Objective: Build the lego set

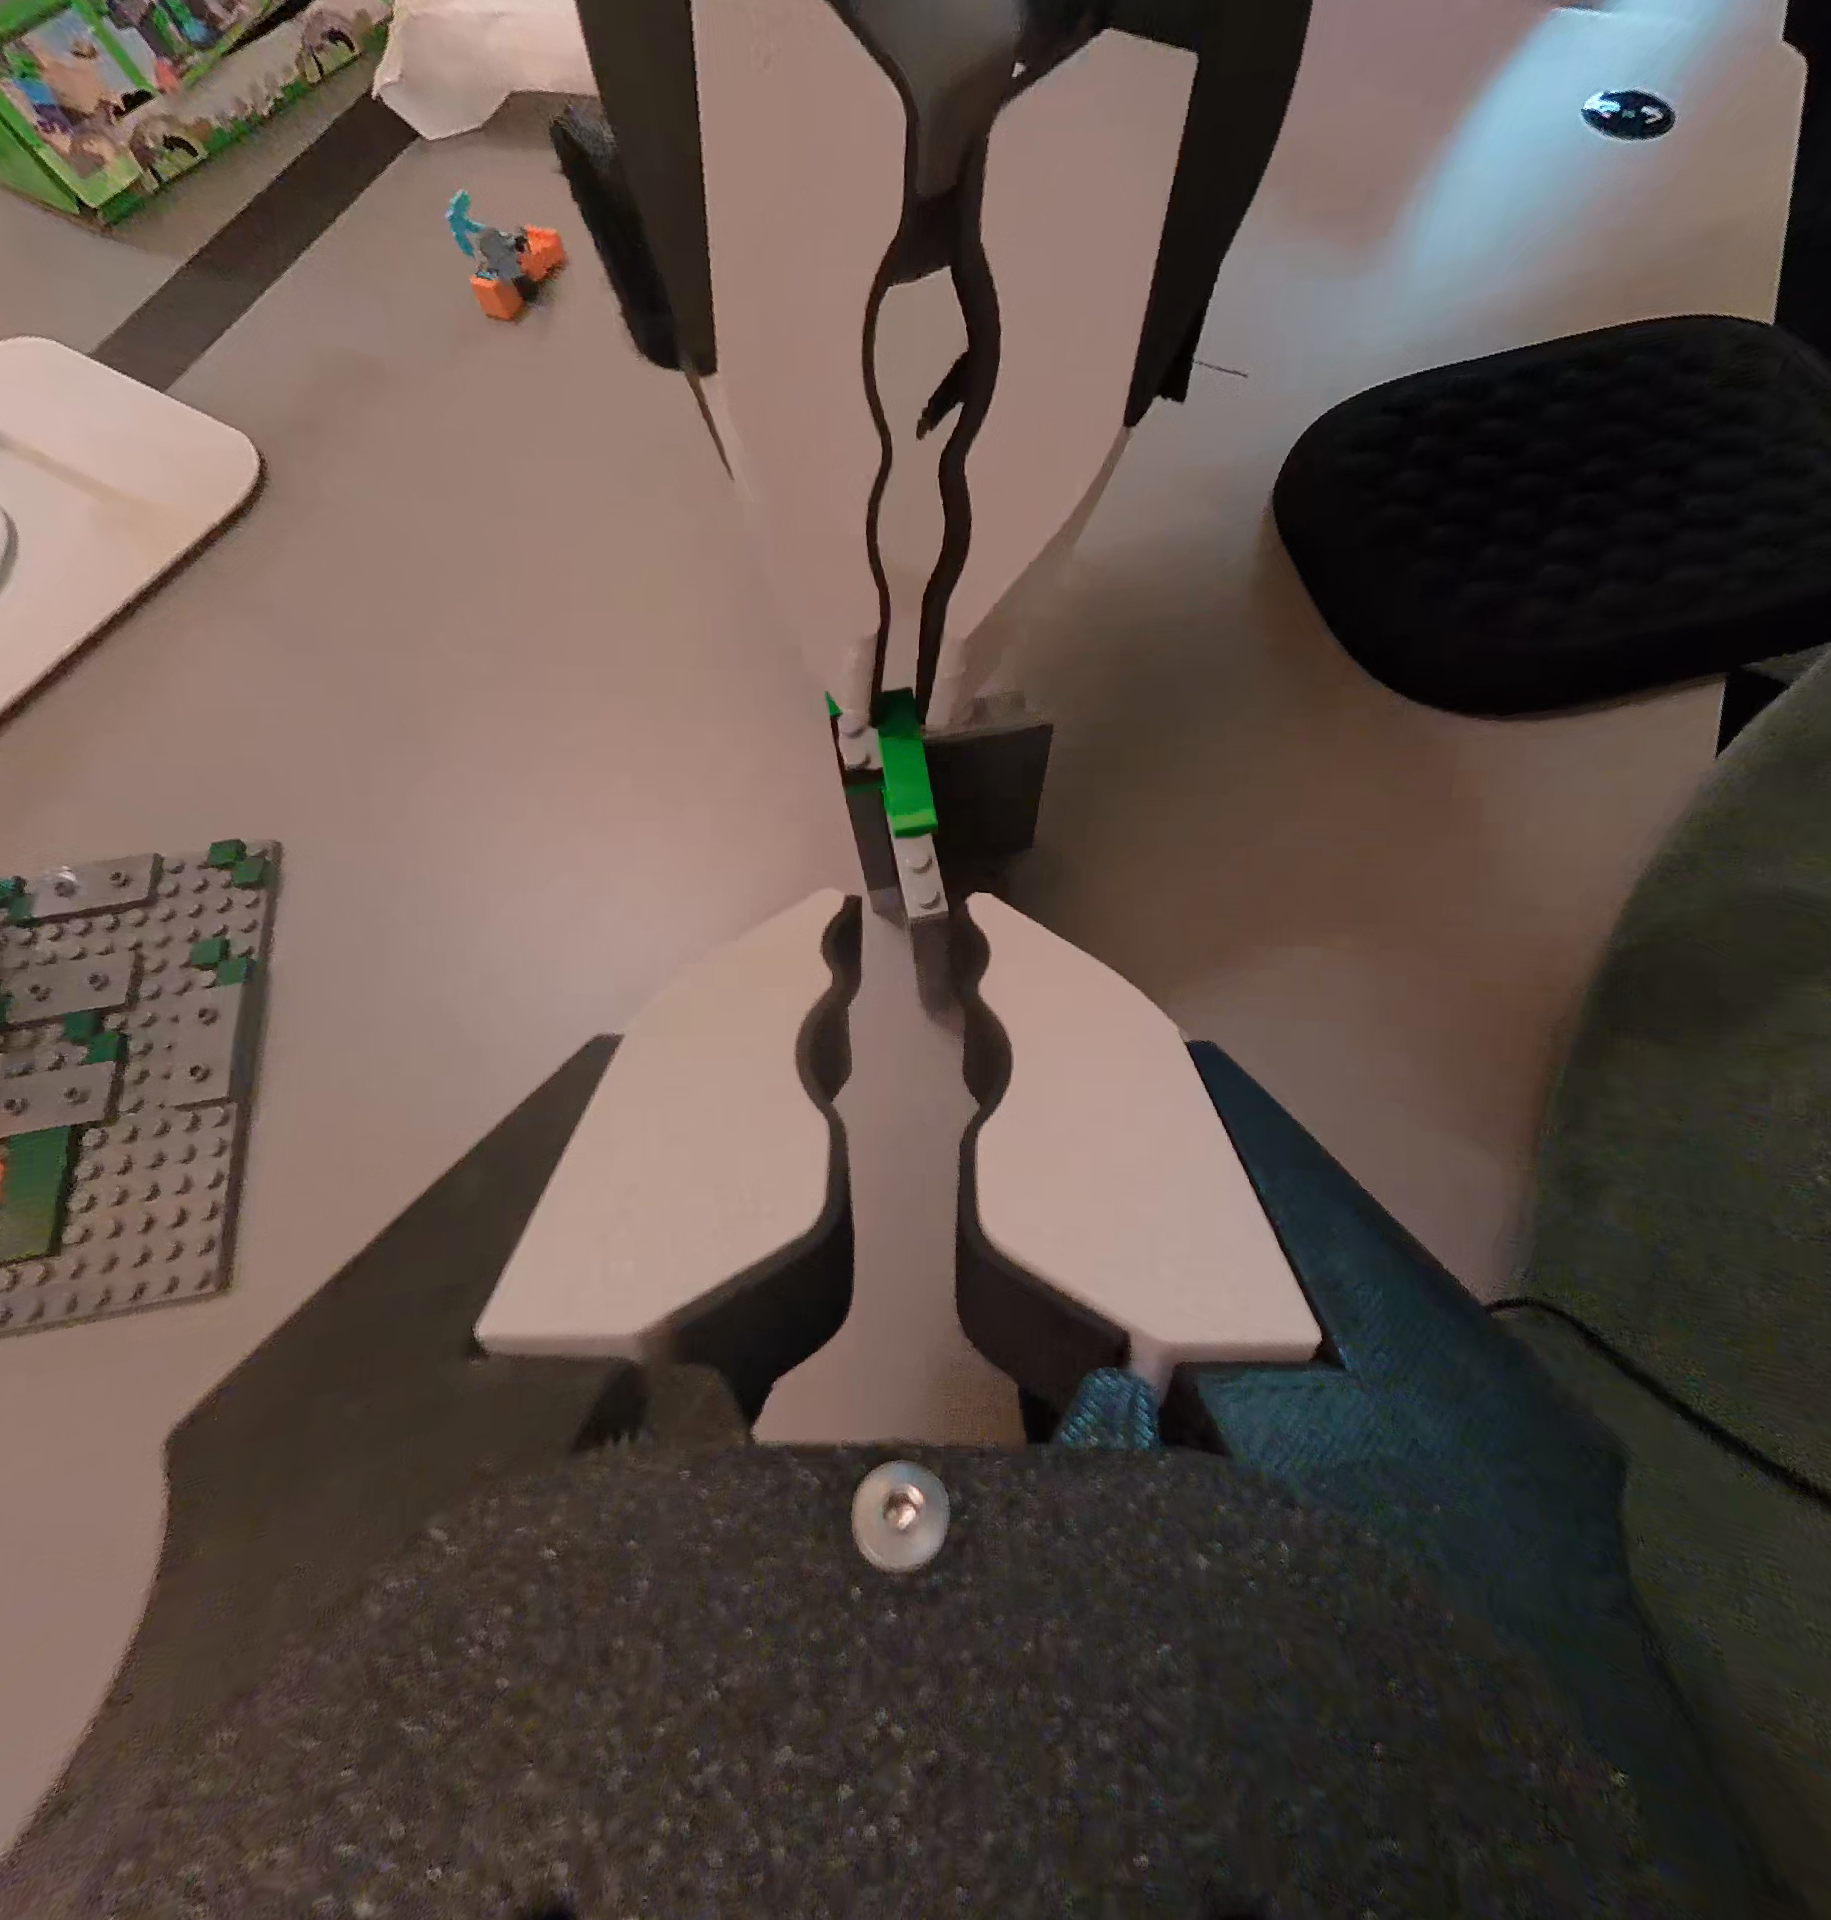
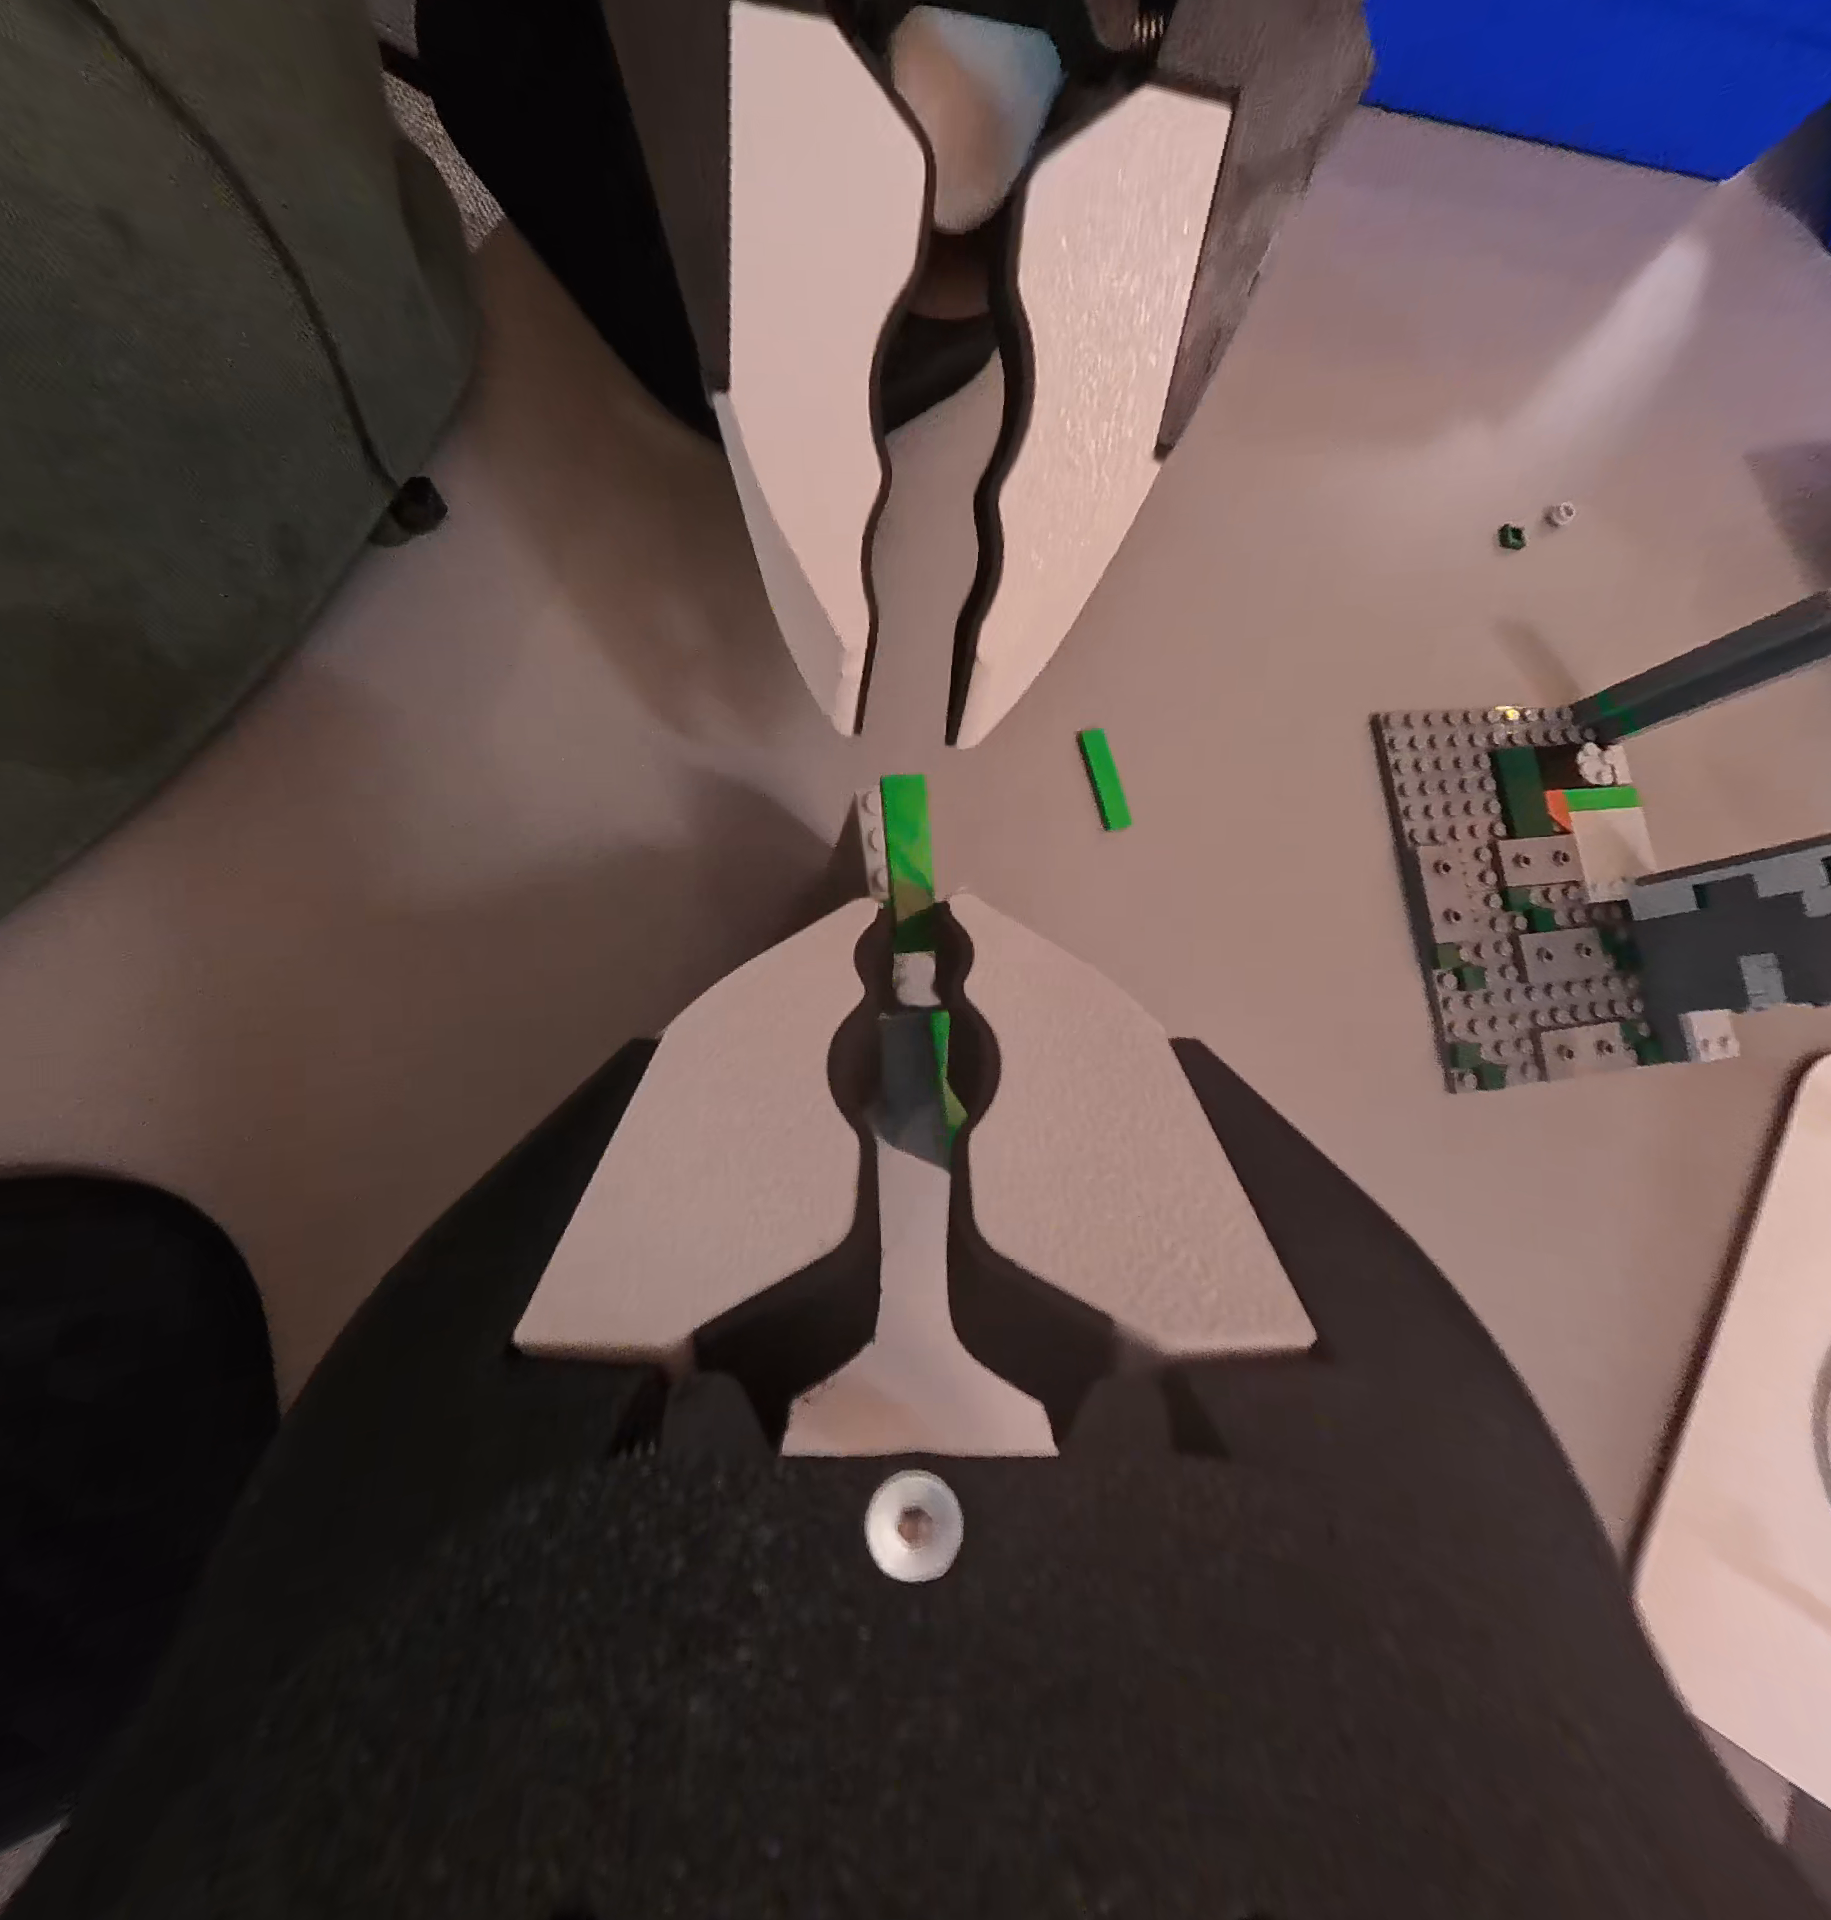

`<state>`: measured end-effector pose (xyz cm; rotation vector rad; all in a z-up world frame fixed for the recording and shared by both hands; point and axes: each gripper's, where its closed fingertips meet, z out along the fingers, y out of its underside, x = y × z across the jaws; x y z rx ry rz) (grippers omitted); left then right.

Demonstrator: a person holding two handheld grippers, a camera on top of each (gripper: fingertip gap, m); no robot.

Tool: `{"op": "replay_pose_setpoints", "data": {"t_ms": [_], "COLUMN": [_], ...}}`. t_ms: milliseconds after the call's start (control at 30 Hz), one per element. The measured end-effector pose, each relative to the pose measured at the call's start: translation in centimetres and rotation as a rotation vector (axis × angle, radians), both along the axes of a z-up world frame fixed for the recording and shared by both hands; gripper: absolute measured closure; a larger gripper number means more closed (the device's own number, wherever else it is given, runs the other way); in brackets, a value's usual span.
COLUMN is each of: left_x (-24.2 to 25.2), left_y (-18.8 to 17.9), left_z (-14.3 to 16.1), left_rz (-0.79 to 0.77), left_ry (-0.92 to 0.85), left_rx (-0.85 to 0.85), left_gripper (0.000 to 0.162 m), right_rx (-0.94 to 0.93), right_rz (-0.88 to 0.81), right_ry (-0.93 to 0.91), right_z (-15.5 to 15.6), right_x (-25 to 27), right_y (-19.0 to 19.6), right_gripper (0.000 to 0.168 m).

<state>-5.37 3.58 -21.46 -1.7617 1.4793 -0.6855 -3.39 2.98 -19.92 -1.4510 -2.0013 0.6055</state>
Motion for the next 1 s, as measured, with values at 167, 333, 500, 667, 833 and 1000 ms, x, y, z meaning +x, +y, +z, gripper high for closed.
{"op": "replay_pose_setpoints", "data": {"t_ms": [167,333,500,667,833,1000], "left_x": [0.6,0.8,0.9,0.9,1.0,1.0], "left_y": [-0.1,0.1,0.0,0.0,0.1,0.2], "left_z": [-0.8,-1.1,-1.1,-1.2,-1.3,-1.2], "left_rz": [-0.001,0.004,-0.001,-0.003,-0.004,-0.004], "left_ry": [-0.011,-0.009,-0.005,0.006,0.013,0.018], "left_rx": [-0.025,-0.028,-0.030,-0.022,-0.022,-0.019], "left_gripper": [0.146,0.148,0.151,0.153,0.153,0.153], "right_rx": [0.020,0.024,0.029,0.038,0.033,0.032], "right_rz": [0.006,0.017,0.027,0.039,0.041,0.046], "right_ry": [-0.023,-0.039,-0.046,-0.076,-0.110,-0.130], "right_z": [-1.0,-1.5,-1.7,-1.7,-1.7,-2.0], "right_x": [-0.5,-0.7,-0.8,-0.6,-0.5,-0.6], "right_y": [-0.2,-0.2,-0.1,0.0,0.1,0.3], "right_gripper": [0.161,0.161,0.161,0.161,0.161,0.161]}}
